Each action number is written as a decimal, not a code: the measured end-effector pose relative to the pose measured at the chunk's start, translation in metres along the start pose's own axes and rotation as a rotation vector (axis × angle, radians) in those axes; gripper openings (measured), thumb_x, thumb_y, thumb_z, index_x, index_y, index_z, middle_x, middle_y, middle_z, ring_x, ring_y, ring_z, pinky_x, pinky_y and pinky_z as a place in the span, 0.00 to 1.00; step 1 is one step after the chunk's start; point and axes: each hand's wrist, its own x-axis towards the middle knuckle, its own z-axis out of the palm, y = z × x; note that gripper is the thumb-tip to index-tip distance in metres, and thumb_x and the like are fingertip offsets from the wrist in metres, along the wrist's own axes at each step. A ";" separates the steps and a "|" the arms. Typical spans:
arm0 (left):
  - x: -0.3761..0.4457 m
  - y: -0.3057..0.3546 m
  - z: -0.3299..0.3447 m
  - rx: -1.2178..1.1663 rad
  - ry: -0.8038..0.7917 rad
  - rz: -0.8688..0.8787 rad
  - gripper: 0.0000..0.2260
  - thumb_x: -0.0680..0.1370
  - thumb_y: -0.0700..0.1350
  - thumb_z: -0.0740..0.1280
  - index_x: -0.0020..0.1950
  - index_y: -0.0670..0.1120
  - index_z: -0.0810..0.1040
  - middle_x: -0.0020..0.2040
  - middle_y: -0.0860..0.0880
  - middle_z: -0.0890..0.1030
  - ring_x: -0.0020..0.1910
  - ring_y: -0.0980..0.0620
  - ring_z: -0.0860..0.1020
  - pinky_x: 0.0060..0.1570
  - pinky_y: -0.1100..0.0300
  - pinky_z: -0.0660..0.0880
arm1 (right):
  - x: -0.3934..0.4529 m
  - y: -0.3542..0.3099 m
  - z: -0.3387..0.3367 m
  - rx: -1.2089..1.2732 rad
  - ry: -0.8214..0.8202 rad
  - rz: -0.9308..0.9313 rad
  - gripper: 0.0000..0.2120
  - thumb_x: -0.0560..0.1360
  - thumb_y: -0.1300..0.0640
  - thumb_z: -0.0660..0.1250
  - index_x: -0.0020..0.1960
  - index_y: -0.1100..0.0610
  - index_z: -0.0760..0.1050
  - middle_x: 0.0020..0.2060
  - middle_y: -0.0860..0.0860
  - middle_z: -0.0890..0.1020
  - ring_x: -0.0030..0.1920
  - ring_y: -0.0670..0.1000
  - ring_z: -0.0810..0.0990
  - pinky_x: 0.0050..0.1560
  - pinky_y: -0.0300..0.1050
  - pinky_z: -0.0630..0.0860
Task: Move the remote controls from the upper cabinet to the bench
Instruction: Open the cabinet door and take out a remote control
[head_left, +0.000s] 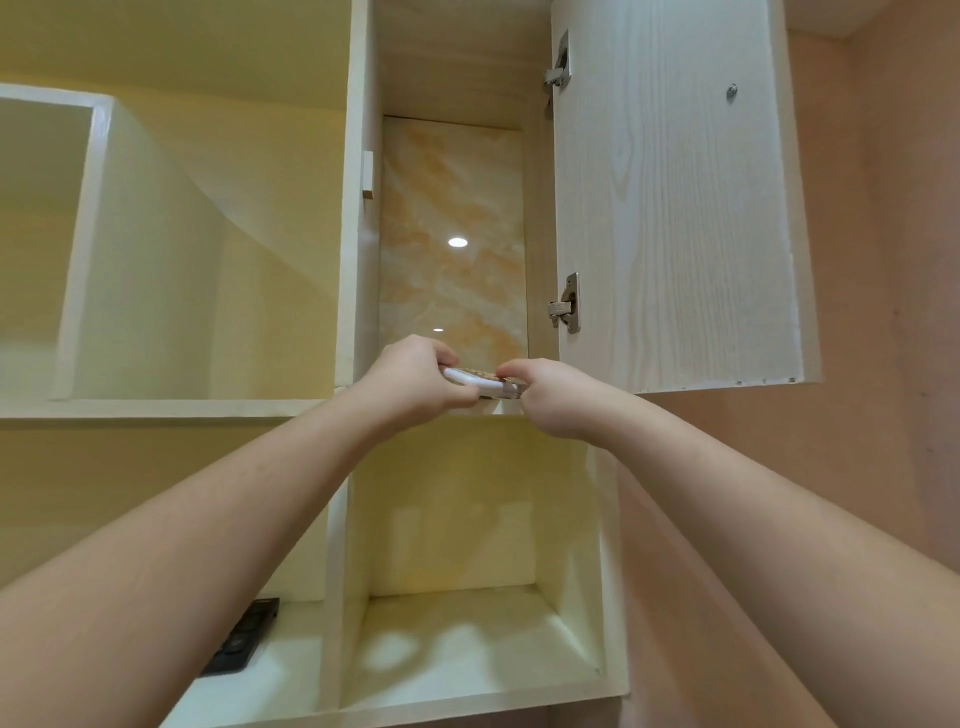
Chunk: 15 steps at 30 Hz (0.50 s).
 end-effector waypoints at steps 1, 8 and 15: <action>0.000 -0.002 -0.001 0.000 -0.001 -0.003 0.17 0.71 0.48 0.72 0.58 0.48 0.79 0.54 0.46 0.81 0.44 0.51 0.79 0.43 0.58 0.76 | 0.001 0.000 0.001 -0.005 -0.007 -0.009 0.26 0.77 0.67 0.49 0.72 0.51 0.65 0.65 0.55 0.73 0.47 0.54 0.73 0.39 0.43 0.71; -0.002 -0.002 -0.001 0.023 0.039 -0.005 0.20 0.70 0.51 0.74 0.60 0.46 0.78 0.52 0.49 0.80 0.48 0.49 0.80 0.44 0.57 0.77 | 0.003 -0.002 0.008 -0.007 -0.011 -0.028 0.26 0.76 0.67 0.49 0.72 0.51 0.65 0.65 0.55 0.73 0.50 0.55 0.75 0.46 0.46 0.72; -0.006 -0.001 -0.004 0.109 0.162 0.051 0.22 0.69 0.55 0.75 0.57 0.43 0.81 0.52 0.46 0.83 0.47 0.50 0.79 0.44 0.57 0.76 | 0.006 0.003 0.010 0.121 0.059 0.009 0.26 0.76 0.66 0.50 0.72 0.50 0.65 0.66 0.53 0.73 0.54 0.55 0.75 0.45 0.44 0.73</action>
